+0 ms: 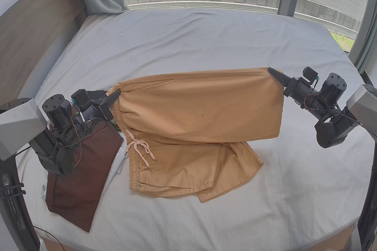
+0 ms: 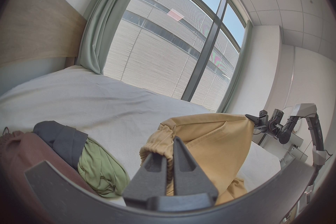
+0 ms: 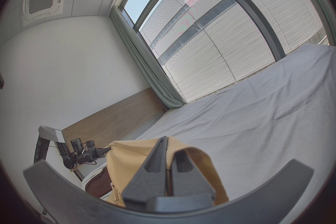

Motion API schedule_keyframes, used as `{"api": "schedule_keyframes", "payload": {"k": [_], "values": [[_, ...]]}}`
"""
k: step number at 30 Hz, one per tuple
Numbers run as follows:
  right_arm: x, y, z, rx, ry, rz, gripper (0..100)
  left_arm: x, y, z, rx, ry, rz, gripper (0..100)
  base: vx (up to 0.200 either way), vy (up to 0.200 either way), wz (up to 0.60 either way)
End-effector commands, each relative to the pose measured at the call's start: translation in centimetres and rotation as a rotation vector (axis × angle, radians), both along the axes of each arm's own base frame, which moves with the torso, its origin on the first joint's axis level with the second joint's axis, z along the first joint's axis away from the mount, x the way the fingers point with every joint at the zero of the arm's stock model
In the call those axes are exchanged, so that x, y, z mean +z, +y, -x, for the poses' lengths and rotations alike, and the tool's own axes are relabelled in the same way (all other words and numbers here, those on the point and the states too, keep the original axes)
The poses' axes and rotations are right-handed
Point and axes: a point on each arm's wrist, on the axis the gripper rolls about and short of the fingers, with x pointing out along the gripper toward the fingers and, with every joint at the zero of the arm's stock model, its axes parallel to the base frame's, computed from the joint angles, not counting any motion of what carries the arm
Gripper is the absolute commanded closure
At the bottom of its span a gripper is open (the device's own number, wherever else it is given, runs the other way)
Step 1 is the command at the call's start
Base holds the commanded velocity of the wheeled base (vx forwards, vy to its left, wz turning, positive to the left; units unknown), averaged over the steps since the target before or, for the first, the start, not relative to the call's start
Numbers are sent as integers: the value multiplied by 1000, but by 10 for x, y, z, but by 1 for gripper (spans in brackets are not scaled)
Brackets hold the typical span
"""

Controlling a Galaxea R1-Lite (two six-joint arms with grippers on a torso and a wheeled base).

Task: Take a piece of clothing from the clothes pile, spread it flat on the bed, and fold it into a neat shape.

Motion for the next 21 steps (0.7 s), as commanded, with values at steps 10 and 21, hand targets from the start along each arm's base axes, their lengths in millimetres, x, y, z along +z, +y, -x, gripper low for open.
{"api": "schedule_keyframes", "payload": {"k": [10,21], "values": [[-26,5,-42,3,26,0,100,-27,-1,-31,14,28,43,100,0,0,0],[-32,7,-74,2,17,-5,100,-32,-2,-50,51,3,76,100,0,0,0]]}}
